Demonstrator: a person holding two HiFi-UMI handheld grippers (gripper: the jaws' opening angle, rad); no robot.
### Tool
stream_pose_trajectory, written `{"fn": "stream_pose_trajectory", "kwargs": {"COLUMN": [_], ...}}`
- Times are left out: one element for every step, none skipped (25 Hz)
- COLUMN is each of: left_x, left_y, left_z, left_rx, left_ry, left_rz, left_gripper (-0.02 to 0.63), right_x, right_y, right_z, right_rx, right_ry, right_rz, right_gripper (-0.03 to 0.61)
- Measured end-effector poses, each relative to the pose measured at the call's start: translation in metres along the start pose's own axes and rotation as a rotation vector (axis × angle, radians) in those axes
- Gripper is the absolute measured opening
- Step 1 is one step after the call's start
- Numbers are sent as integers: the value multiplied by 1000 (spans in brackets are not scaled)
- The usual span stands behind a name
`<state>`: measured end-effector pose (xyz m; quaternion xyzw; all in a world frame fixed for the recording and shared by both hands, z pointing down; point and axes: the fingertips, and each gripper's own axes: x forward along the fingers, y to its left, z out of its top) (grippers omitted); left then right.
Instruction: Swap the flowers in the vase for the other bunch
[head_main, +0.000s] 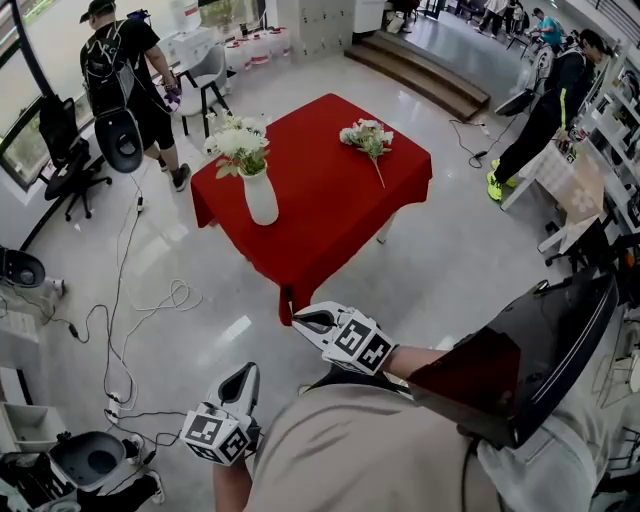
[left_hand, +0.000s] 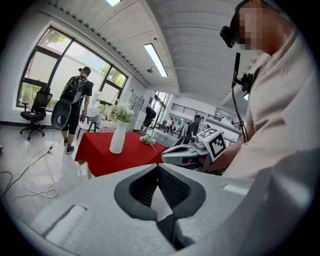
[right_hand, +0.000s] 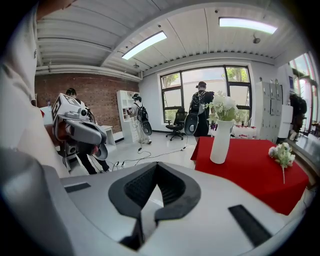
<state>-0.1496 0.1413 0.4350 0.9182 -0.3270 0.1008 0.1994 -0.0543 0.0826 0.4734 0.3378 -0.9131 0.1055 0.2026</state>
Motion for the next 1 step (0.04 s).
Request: {"fn": "stream_pose_trajectory", "kwargs": {"left_x": [0], "left_y": [1], "left_z": [0], "left_rx": [-1], "left_ry": [0], "left_rz": [0], "left_gripper": [6], "right_x": [0], "right_y": [0], "right_z": [-1], "right_rx": [-1], "right_ry": [2], "right_rz": [0], "right_gripper": [12]}}
